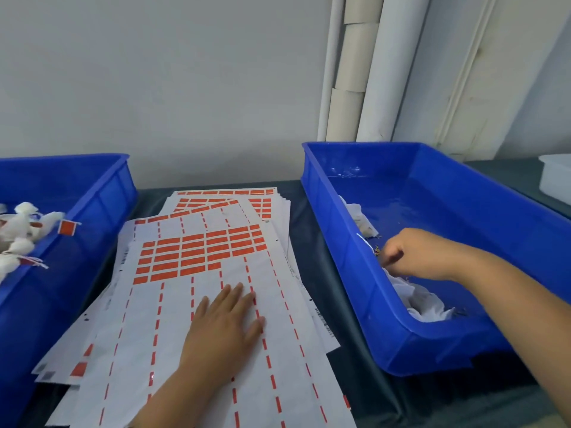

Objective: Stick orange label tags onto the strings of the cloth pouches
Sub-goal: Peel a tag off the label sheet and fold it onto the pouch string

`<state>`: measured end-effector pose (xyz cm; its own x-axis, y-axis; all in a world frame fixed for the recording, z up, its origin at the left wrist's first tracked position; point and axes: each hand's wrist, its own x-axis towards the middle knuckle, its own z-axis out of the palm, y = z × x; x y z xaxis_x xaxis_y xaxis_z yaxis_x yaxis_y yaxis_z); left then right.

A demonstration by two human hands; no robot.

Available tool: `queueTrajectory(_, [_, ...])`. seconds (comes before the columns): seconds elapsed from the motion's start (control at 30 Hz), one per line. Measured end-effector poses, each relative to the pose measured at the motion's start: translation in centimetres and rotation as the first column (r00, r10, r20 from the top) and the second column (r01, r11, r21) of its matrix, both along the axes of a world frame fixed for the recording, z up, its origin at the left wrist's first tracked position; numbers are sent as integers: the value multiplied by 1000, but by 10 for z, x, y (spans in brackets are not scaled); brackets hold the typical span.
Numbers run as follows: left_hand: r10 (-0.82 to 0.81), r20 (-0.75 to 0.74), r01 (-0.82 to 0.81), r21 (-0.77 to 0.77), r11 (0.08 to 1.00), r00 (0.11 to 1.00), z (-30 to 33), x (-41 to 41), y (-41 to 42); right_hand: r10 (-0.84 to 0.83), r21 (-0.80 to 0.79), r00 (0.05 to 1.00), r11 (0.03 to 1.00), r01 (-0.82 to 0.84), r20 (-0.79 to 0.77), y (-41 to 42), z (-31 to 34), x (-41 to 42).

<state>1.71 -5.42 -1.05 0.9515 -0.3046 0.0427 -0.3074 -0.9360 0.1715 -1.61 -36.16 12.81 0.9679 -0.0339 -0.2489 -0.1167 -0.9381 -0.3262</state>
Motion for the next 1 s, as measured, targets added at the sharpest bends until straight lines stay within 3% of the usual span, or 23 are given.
queueTrajectory(0.2, [0,3,0,-9,1000,1000,0,-1,0,-115,136,977,987,91,180,-14,18,-2])
queueTrajectory(0.33, [-10,-4,10,1,1000,1000,1,0,0,-239,298,896,946,127,375,-17,38,-2])
queueTrajectory(0.5, [-12,-75,10,-17,1000,997,8,5,-1,-390,632,805,775,24,448,16,64,8])
queueTrajectory(0.6, [22,-138,-50,-204,978,990,31,14,-3,-443,764,782,642,-64,438,53,73,18])
queueTrajectory(0.63, [43,-174,-100,-334,937,984,43,17,-2,-450,792,782,604,-88,430,67,73,22])
queueTrajectory(0.7, [37,-210,-163,-623,765,977,66,23,2,-452,830,800,548,-99,394,97,71,29])
queueTrajectory(0.73, [9,-217,-172,-745,645,976,78,27,6,-448,848,817,523,-91,364,112,67,33])
queueTrajectory(0.8, [-81,-270,-232,-918,321,959,102,36,15,-440,900,856,432,-62,271,139,54,41])
queueTrajectory(0.87, [-190,-340,-334,-940,65,921,119,46,25,-427,945,888,325,-25,170,159,35,49])
queueTrajectory(0.9, [-228,-336,-342,-939,14,914,125,51,32,-412,955,902,295,2,126,168,26,55])
queueTrajectory(0.93, [-252,-322,-326,-945,26,913,128,53,34,-398,962,914,272,33,81,173,17,58])
queueTrajectory(1.0, [-235,-270,-240,-959,150,934,125,54,38,-383,958,924,263,119,-10,182,1,65])
